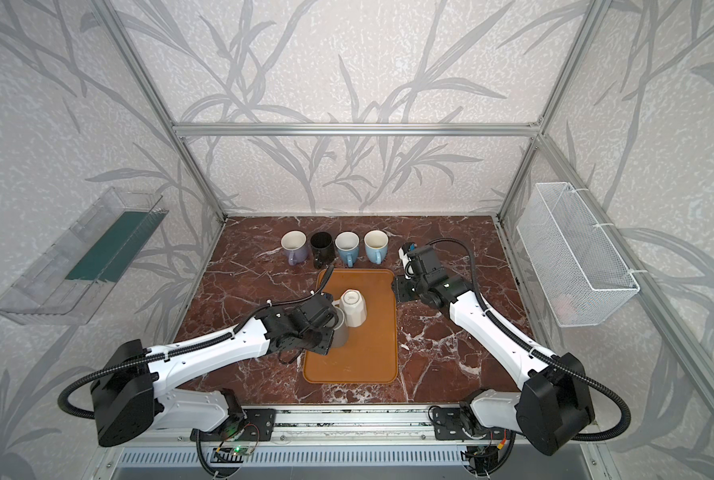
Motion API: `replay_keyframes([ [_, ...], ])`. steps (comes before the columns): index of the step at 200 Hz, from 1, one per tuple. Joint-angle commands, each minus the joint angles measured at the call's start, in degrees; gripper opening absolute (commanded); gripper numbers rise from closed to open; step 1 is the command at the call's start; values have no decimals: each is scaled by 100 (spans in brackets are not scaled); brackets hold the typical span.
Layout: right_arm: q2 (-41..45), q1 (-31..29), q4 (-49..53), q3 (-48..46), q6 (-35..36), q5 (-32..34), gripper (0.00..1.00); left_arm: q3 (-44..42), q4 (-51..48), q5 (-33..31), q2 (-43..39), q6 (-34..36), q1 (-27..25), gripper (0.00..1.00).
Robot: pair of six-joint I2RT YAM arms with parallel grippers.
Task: Turn the mug right side up
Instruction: 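Lower the left gripper onto the grey mug's base and grasp it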
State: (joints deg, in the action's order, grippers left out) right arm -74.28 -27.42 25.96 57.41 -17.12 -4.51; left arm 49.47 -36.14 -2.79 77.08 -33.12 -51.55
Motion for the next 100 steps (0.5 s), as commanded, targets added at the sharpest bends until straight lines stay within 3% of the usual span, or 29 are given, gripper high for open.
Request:
replay_keyframes([
  [1,203,9,-1,-80,-10,65,48,168,-247,-230,58,-38,-24,38],
  [100,256,9,-12,-152,-28,56,49,322,-368,-266,306,21,-31,29],
])
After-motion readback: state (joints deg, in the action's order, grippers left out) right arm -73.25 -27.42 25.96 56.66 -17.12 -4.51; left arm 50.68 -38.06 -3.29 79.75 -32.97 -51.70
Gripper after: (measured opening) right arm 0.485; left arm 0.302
